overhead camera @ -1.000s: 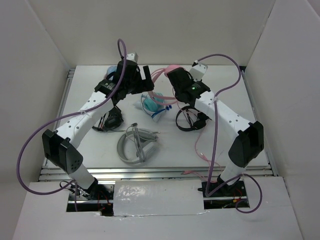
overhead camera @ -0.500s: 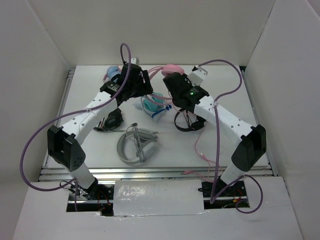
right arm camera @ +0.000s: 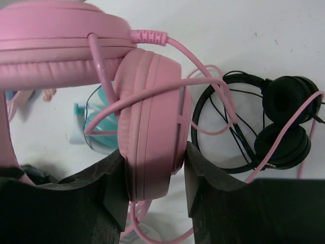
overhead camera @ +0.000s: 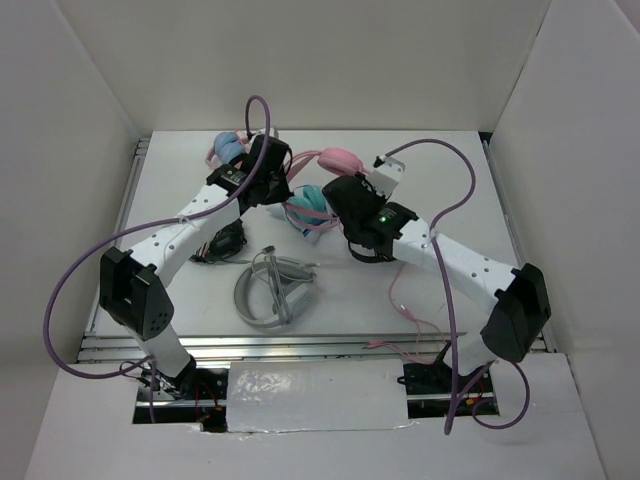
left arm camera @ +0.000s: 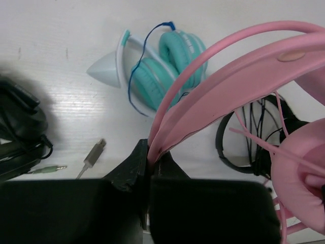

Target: Wrap the headphones

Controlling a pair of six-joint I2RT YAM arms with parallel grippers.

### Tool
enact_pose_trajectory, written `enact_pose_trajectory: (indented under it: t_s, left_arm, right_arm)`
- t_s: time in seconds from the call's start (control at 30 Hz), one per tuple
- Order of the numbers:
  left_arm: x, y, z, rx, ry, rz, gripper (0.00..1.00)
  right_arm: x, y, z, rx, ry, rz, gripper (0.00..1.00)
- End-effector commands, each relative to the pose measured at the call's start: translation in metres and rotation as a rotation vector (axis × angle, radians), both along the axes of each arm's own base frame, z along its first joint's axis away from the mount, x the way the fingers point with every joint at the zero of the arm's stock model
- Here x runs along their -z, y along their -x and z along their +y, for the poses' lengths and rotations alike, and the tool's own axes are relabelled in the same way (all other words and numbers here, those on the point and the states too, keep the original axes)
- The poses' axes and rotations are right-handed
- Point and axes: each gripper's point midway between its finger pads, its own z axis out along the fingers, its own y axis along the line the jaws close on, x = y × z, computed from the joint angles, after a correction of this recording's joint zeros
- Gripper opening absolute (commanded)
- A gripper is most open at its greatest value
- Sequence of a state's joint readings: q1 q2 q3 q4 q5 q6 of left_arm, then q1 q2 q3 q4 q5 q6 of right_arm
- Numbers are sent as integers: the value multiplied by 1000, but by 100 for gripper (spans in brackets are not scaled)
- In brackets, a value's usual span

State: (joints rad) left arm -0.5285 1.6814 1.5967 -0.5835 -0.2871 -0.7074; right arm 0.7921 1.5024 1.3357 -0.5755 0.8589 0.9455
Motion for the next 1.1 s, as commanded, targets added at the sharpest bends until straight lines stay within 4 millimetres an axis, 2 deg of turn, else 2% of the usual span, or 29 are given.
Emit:
enact_pose_trajectory:
  t_s: [0.0, 0.03, 0.07, 0.1, 0.13, 0.17, 0.23, 0.27, 0.33, 0.37, 0.4, 0.43, 0.47, 0.5, 0.53, 0.57, 0.67, 0.73, 0.8, 0.9, 0.93, 0.97, 1.0, 1.03, 1.07]
  left_arm:
    - [-44, -15, 3, -69, 69, -140, 0]
    - [-49, -16, 6, -76, 63, -158, 0]
    - [-56, -18, 12, -103, 54, -181, 0]
    - [-63, -19, 13, -112, 58, -199, 0]
    - [-68, -19, 15, -112, 52, -214, 0]
    - [-79, -20, 17, -121, 55, -237, 0]
    - [-90, -21, 20, -116, 38, -266, 0]
    - [-101, -21, 20, -113, 45, -287, 0]
    - [-117, -19, 21, -90, 46, -327, 0]
    - [-122, -17, 21, -83, 51, -341, 0]
    - [-135, -12, 24, -72, 55, -374, 0]
    - [-141, -10, 26, -57, 43, -398, 0]
    - [-154, -5, 31, -62, 58, -436, 0]
    - [-159, -3, 32, -52, 47, -458, 0]
    - [-168, 0, 33, -46, 53, -481, 0]
    - [-178, 5, 37, -42, 60, -503, 0]
    - [-198, 18, 39, -3, 61, -541, 0]
    - [-204, 25, 38, 33, 62, -553, 0]
    - [-211, 34, 33, 86, 83, -567, 0]
    - [-221, 46, 30, 128, 114, -589, 0]
    - [-219, 48, 29, 136, 119, -586, 0]
    - [-227, 53, 29, 151, 142, -612, 0]
    - [-228, 55, 26, 165, 151, -616, 0]
    - [-227, 57, 25, 171, 158, -618, 0]
    - [-228, 58, 24, 180, 166, -619, 0]
  right_arm:
    - [-38, 15, 36, -227, -73, -112, 57]
    - [-26, 23, 42, -301, -59, -86, 66]
    - [-47, 29, 46, -341, -110, -143, 83]
    - [-45, 33, 45, -375, -111, -150, 97]
    - [-52, 38, 45, -407, -108, -172, 100]
    - [-77, 47, 45, -458, -150, -241, 100]
    - [-83, 59, 44, -537, -120, -279, 100]
    - [-103, 73, 46, -606, -153, -340, 100]
    - [-97, 89, 47, -698, -120, -356, 100]
    - [-110, 102, 43, -742, -127, -406, 100]
    - [-101, 113, 44, -810, -108, -407, 100]
    - [-105, 118, 39, -817, -97, -431, 100]
    - [-120, 125, 26, -799, -111, -490, 100]
    - [-117, 124, 14, -774, -61, -511, 100]
    - [-127, 128, 0, -744, -56, -551, 100]
    - [-127, 123, -14, -682, -33, -556, 100]
    - [-130, 116, -40, -616, 57, -571, 100]
    - [-128, 111, -43, -632, 123, -564, 100]
    - [-134, 102, -47, -620, 153, -579, 100]
    - [-143, 93, -32, -712, 177, -615, 100]
    - [-139, 86, -24, -757, 179, -603, 100]
    - [-142, 83, -21, -772, 173, -604, 100]
    - [-141, 79, -17, -782, 155, -591, 99]
    - [-134, 71, -15, -788, 150, -564, 97]
    - [-136, 69, -12, -796, 134, -562, 95]
